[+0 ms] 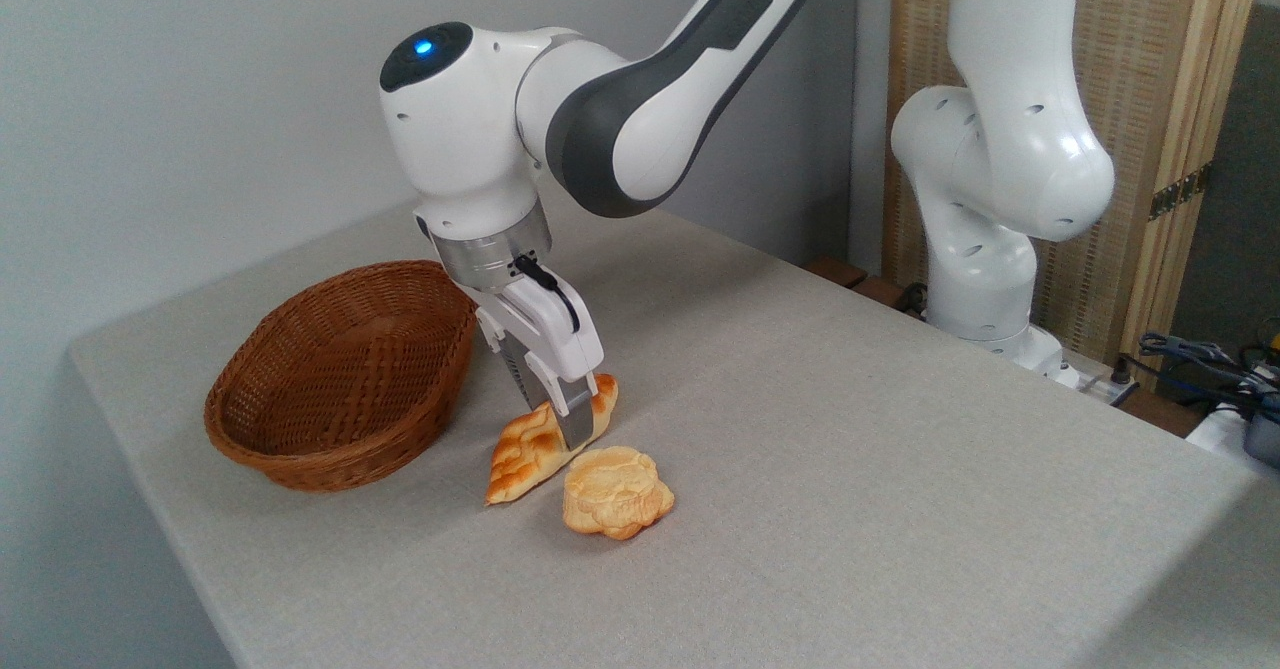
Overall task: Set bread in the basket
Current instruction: 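Lower the gripper onto the braided bread roll and close on it, then lift the braided roll and carry it over the wicker basket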
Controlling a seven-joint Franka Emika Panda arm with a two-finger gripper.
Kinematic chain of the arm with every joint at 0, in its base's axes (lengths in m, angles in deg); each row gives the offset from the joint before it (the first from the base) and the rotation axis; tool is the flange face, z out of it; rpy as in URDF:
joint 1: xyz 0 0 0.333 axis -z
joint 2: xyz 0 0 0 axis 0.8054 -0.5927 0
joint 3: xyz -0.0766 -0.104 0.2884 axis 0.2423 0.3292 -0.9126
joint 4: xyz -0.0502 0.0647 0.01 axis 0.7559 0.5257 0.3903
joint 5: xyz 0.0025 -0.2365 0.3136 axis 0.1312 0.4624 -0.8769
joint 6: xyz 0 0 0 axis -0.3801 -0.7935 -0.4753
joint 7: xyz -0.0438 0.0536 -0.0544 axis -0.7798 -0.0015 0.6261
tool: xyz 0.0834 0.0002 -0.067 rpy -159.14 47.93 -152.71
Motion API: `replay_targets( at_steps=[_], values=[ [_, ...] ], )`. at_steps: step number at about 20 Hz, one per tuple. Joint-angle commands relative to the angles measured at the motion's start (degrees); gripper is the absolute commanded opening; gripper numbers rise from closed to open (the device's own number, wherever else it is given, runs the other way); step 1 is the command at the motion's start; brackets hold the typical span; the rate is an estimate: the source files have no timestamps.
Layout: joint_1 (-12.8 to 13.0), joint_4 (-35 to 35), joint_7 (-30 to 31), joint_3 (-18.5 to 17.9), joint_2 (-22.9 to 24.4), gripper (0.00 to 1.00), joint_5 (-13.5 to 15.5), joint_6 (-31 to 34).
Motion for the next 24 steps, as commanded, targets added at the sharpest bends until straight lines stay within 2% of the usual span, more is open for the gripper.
replay_targets(
  at_steps=[1, 3, 7, 8, 10, 11, 13, 17, 18, 20, 21, 22, 24],
  values=[
    [0.28, 0.16, -0.52, -0.41, 0.64, 0.39, 0.54, 0.41],
    [0.28, 0.42, -0.43, -0.50, 1.86, 0.40, 0.54, 0.59],
    [0.10, 6.29, -0.17, -0.68, 3.27, 0.43, 0.90, 6.12],
    [0.19, 7.88, 0.01, -0.33, 3.28, 0.44, 1.50, 6.21],
    [0.37, 11.31, 0.27, -0.24, 3.10, 0.44, 5.18, 6.04],
    [0.45, 12.63, 0.28, -0.06, 2.75, 0.44, 6.86, 5.51],
    [0.72, 14.91, 0.19, 0.72, 1.18, 0.44, 7.92, 4.55],
    [0.90, 15.80, 0.45, 5.99, -2.25, 0.48, 9.07, -3.43],
    [0.90, 15.80, 0.80, 7.05, -3.31, 0.51, 10.03, -5.72],
    [0.90, 15.80, 4.38, 9.07, -5.68, 0.86, 11.53, -9.76],
    [0.90, 15.80, 7.54, 9.86, -6.65, 0.94, 11.62, -11.78],
    [0.90, 15.80, 11.05, 10.39, -7.70, 1.00, 11.71, -13.46],
    [0.90, 15.80, 16.77, 11.71, -9.29, 1.00, 11.80, -16.62]
  ],
)
